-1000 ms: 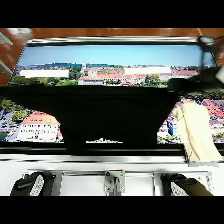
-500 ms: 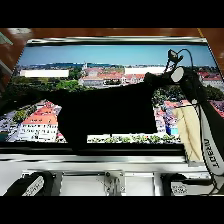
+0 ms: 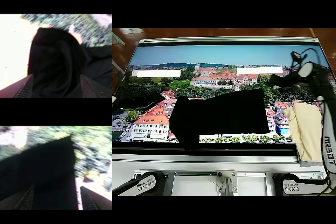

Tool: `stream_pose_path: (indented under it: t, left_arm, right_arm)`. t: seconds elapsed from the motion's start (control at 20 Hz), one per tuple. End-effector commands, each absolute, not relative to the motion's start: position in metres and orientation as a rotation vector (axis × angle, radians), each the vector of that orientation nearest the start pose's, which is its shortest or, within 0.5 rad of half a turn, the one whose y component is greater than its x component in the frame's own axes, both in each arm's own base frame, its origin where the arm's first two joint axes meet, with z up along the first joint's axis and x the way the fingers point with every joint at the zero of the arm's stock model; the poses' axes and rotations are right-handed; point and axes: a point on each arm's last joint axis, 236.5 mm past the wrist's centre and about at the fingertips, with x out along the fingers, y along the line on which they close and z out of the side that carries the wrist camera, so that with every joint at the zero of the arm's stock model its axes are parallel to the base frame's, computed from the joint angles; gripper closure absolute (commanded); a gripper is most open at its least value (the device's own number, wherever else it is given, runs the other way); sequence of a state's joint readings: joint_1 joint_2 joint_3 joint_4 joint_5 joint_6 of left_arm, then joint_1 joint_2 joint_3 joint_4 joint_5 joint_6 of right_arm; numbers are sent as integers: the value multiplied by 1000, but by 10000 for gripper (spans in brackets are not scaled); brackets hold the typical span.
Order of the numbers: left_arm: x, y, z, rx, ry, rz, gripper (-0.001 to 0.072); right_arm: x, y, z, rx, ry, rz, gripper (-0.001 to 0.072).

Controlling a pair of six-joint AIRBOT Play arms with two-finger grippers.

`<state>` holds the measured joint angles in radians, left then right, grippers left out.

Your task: Fold the shirts.

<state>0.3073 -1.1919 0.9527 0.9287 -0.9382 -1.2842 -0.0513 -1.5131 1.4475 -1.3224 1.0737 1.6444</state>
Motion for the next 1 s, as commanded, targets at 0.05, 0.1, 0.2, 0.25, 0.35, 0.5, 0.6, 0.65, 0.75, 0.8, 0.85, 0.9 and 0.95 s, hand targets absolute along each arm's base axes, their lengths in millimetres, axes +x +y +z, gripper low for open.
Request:
stream_pose_path:
  t: [0.05, 0.1, 0.2, 0.25, 0.35, 0.5, 0.6, 0.65, 0.75, 0.8, 0.85, 0.9, 0.95]
  left_arm:
    - [314, 41, -16, -632, 1315, -83, 65]
    - [301, 35, -30, -664, 1359, -83, 28]
    - [278, 16, -61, -708, 1427, -84, 28]
    - [270, 7, -73, -720, 1448, -86, 28]
    - [262, -9, -92, -733, 1469, -87, 28]
    - [269, -32, -103, -769, 1444, -101, 29]
    - [274, -44, -108, -773, 1445, -119, 30]
    - [274, -49, -112, -773, 1456, -124, 32]
    - [276, -55, -122, -781, 1476, -101, 59]
    - [279, -57, -126, -804, 1474, -80, 113]
    - [282, -59, -127, -826, 1468, -71, 264]
    - [286, -60, -127, -847, 1454, -67, 411]
    - [288, -60, -125, -853, 1447, -67, 510]
  right_arm:
    - [379, -68, 19, 339, 1450, -98, 37]
    - [366, -64, 10, 423, 1493, -71, 36]
    - [353, -40, -10, 604, 1523, 24, 35]
    - [351, -27, -20, 653, 1521, 70, 35]
    - [350, -14, -37, 698, 1511, 88, 35]
    - [353, -13, -48, 724, 1486, 70, 35]
    - [355, -14, -48, 723, 1474, 66, 35]
    - [355, -14, -48, 723, 1474, 66, 35]
    - [355, -13, -48, 723, 1477, 68, 35]
    - [354, -13, -48, 723, 1481, 69, 35]
    - [352, -13, -48, 719, 1489, 69, 35]
    - [349, -14, -50, 714, 1499, 67, 35]
    - [345, -14, -54, 711, 1511, 61, 35]
